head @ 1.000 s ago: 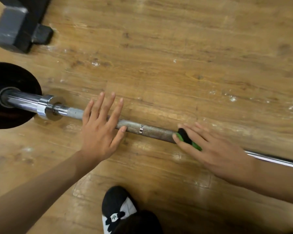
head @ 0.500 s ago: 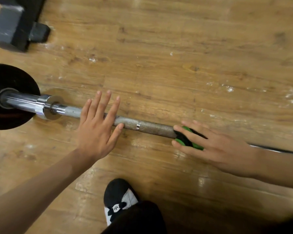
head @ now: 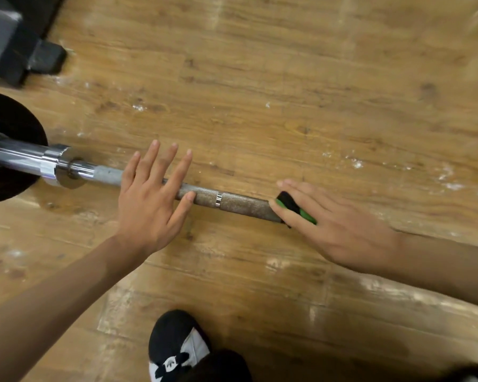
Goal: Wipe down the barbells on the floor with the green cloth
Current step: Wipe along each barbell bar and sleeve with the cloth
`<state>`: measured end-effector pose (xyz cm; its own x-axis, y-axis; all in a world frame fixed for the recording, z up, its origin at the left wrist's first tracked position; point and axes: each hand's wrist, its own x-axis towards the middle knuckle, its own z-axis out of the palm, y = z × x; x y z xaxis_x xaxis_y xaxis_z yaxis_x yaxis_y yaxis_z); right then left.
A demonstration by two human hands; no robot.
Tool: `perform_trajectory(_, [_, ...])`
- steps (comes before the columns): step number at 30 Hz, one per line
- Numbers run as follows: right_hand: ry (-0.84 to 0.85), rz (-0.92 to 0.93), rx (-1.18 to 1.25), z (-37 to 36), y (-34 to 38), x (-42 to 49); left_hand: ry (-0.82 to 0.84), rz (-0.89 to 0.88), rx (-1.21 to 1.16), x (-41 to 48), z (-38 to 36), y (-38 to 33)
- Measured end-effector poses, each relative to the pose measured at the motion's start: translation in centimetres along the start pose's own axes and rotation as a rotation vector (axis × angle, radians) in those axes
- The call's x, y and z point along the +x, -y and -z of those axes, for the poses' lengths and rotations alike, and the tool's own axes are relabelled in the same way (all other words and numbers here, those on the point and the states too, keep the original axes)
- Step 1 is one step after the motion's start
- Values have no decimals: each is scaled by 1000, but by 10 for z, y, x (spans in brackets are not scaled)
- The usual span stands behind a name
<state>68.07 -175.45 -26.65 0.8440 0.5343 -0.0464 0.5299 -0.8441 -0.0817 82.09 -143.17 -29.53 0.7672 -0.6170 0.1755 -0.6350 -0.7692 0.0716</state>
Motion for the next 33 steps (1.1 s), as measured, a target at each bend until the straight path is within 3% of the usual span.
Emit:
perform_trajectory(7, [-172,-153,35,-14,29,102,-13,-15,12,28,-5,6])
perform_trajectory(14, [-69,-129,-32,-5,-33,13,-119,24,-10,63,-16,3])
perform_trajectory(18, [-186,-155,-45,-18,-21,93,-103,36,13,87,-19,3])
perform_trajectory(21, [-160,-177,38,-15,-19,154,-99,21,29,106,-23,8])
perform_trajectory(28, [-138,-211,-94,-11,-93,37,-81,18,27,147,-29,10])
perform_trajectory(33, [-295,-284,-44,-21,-68,161,-38,10,48,171,-31,13])
